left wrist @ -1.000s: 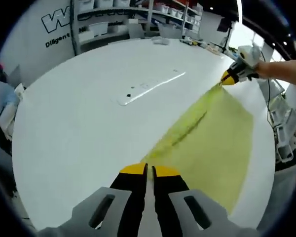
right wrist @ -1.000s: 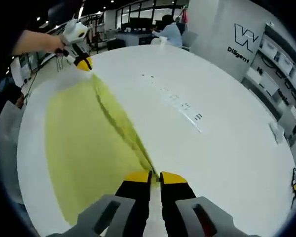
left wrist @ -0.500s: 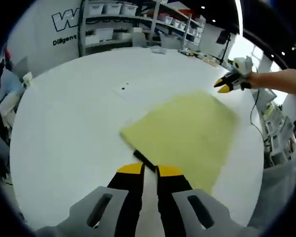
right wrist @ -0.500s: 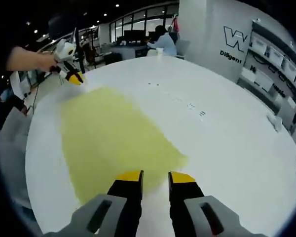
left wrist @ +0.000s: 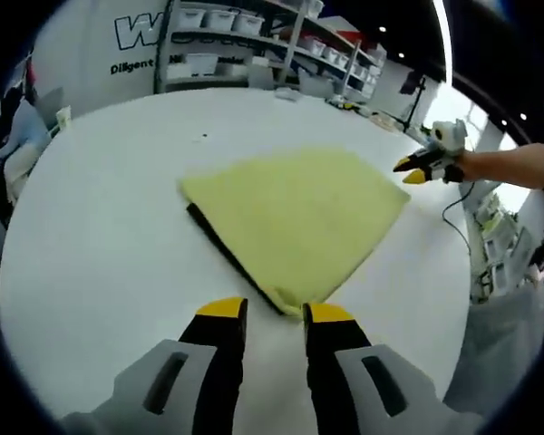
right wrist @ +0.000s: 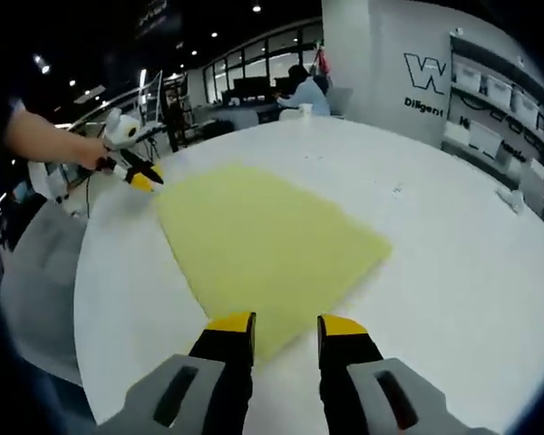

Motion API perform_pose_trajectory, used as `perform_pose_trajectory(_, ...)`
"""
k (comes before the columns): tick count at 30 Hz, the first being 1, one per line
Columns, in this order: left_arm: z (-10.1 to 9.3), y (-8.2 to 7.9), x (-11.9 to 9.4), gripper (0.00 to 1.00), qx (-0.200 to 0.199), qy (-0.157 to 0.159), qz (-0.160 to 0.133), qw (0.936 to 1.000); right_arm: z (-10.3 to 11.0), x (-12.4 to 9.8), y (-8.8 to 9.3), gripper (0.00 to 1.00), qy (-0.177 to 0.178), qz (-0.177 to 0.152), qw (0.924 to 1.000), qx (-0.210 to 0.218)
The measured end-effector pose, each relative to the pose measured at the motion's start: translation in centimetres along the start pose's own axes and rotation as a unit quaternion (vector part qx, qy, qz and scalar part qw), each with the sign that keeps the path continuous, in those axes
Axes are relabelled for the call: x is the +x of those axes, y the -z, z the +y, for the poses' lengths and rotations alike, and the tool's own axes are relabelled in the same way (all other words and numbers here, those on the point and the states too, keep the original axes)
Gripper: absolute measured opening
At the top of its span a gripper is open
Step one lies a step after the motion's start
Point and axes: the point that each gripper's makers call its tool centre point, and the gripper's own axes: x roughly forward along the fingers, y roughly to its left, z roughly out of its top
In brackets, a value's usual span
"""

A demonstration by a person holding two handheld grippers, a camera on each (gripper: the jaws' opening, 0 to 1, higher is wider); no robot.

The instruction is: Fold the garment on the visible template until the final outline fits inside the template.

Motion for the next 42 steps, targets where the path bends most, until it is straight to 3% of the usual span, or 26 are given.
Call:
perform_pose_trajectory(7,0.3,1.3,1.4,0.24,-0.042,-0.009,0.002,0.9991,1.7,0.1,2.0,0.24,0.001,-0.003,0.9999,0.012)
perform_pose_trajectory(16,0.5,0.7,2.5,0.16,-0.085,-0.017,-0.002,0.9963,1.8,0.4,2.8,0.25,0.008,-0.003,0.9995,0.030)
perform_pose_trajectory(21,0.3,0.8,2.3,0.13,-0.076,-0.018,-0.002,0.9969,1.6,0.7,2.7,0.23,0.013,-0.008,0.9989,0.044)
perform_pose_trajectory(28,-0.1,1.1,1.9,0.04,-0.041,-0.015,0.003,0.9990,2.1,1.4,2.9,0.13,-0.010,-0.006,0.9983,0.057)
perform_pose_trajectory(33,0.2,1.0,2.0,0.03,-0.037,-0.013,0.002,0.9992,1.9,1.6,3.6,0.00,-0.016,0.008,0.9987,0.049)
perform_pose_trajectory(36,0.4,1.1,1.9,0.02,-0.001,-0.007,0.010,0.9999,2.1,1.5,3.8,0.00,-0.027,0.013,0.9992,0.027)
perform_pose_trajectory(38,1.1,1.3,1.5,0.02,0.052,-0.013,0.022,0.9983,2.0,1.4,3.7,0.00,-0.033,0.010,0.9992,0.018)
perform_pose_trajectory(40,1.3,1.4,1.2,0.02,0.128,-0.011,0.039,0.9910,1.8,1.3,3.7,0.00,-0.040,0.010,0.9990,0.015)
perform_pose_trajectory(42,1.7,1.3,1.2,0.02,0.200,-0.007,0.058,0.9781,1.8,1.3,3.8,0.00,-0.045,0.014,0.9989,0.010)
